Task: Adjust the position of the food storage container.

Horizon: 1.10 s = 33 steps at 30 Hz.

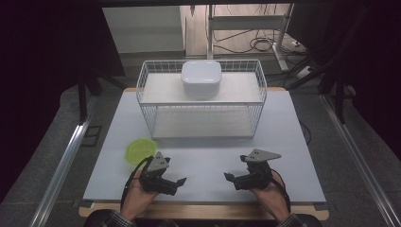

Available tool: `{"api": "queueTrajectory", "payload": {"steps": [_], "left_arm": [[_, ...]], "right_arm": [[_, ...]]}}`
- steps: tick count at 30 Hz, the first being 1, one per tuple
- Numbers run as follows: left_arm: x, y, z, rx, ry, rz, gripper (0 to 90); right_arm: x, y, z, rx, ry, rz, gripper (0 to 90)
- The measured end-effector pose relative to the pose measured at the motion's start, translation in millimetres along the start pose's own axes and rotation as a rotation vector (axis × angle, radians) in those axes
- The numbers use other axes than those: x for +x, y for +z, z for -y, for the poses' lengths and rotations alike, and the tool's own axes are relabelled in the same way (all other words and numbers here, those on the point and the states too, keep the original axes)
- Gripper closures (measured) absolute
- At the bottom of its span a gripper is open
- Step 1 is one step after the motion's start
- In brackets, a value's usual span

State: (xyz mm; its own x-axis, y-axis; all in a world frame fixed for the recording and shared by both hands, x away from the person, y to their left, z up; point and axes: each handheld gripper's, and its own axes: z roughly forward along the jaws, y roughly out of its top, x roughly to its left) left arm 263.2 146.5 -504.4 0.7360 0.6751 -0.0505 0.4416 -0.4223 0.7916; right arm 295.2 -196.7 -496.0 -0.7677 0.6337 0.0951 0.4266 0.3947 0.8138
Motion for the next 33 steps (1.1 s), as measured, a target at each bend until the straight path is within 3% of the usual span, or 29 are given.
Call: {"api": "queueTrajectory", "payload": {"steps": [4,8,13,19,23,24,26,28,30,31,33], "left_arm": [[7.8,-5.1,-5.9,-0.019,-0.004,-0.016,9.5],[16.0,-13.6,-9.2,-0.026,-0.006,-0.032,29.5],[32.7,-26.6,-7.2,-0.065,-0.077,-0.063,62.0],[58.3,-49.4,-3.2,-0.105,-0.143,-0.14,87.7],[78.3,-63.4,4.6,-0.117,-0.192,-0.228,89.9],[78.3,-63.4,4.6,-0.117,-0.192,-0.228,89.9],[92.4,-71.5,14.1,-0.118,-0.232,-0.28,89.9],[99.5,-76.3,21.5,-0.113,-0.252,-0.331,89.9],[101.5,-77.6,23.6,-0.108,-0.255,-0.348,89.9],[106.6,-79.5,29.4,-0.099,-0.268,-0.382,89.9],[111.8,-80.1,35.2,-0.087,-0.284,-0.406,89.9]], "right_arm": [[0.9,2.8,1.0,0.004,0.002,-0.005,7.6],[1.8,4.0,1.3,0.003,0.0,-0.014,7.6],[1.4,4.8,2.0,0.005,0.01,-0.023,7.7],[1.7,6.0,2.5,0.011,0.004,-0.027,7.9],[2.2,6.8,2.6,0.016,0.004,-0.029,8.3],[2.2,6.9,2.7,0.018,0.004,-0.028,8.4],[2.2,6.9,2.7,0.018,0.004,-0.03,8.5],[2.0,6.9,2.7,0.02,0.002,-0.03,8.6],[2.0,7.0,2.7,0.022,0.002,-0.031,8.6],[2.0,7.8,3.0,0.029,0.001,-0.034,8.7],[2.0,8.8,3.5,0.038,-0.001,-0.037,8.7]]}}
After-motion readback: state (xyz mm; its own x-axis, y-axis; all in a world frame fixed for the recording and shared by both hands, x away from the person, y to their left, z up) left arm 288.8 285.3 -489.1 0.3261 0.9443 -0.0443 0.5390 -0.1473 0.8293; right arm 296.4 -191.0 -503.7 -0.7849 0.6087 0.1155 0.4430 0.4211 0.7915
